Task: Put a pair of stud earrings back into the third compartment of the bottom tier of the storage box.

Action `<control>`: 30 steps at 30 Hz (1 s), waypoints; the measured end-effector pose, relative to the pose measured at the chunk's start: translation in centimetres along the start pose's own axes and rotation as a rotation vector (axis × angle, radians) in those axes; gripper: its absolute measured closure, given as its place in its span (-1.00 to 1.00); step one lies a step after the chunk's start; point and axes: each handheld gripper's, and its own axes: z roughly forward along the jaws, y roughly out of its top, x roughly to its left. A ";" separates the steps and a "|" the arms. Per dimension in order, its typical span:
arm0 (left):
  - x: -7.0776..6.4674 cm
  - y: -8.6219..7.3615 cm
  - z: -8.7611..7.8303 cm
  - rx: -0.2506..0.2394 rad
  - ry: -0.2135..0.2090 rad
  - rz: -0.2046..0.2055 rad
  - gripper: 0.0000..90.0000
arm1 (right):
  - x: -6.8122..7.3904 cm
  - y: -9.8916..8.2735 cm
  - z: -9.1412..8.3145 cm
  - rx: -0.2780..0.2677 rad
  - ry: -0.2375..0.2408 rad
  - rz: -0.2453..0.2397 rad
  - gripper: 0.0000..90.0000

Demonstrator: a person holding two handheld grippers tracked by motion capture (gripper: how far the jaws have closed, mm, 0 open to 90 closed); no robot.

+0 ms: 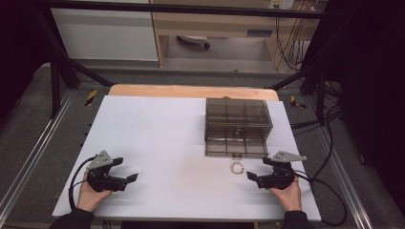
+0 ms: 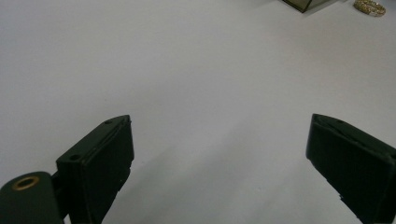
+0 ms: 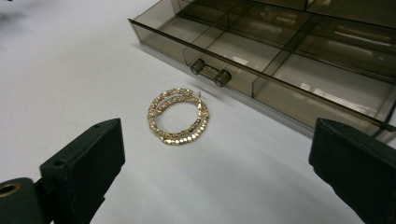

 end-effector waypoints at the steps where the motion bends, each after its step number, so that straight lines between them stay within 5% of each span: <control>1: 0.0 0.0 0.0 -0.001 0.000 0.000 -0.83 | 0.0 0.0 0.0 0.000 0.000 0.000 -0.88; 18: 0.1 -0.1 -0.1 -0.011 -0.002 -0.006 -0.83 | 2.6 1.2 2.0 0.053 -0.008 -0.051 -0.42; 30: 0.0 -0.1 -0.1 -0.004 -0.002 -0.004 -0.83 | 4.0 1.7 4.1 0.092 0.019 -0.080 0.23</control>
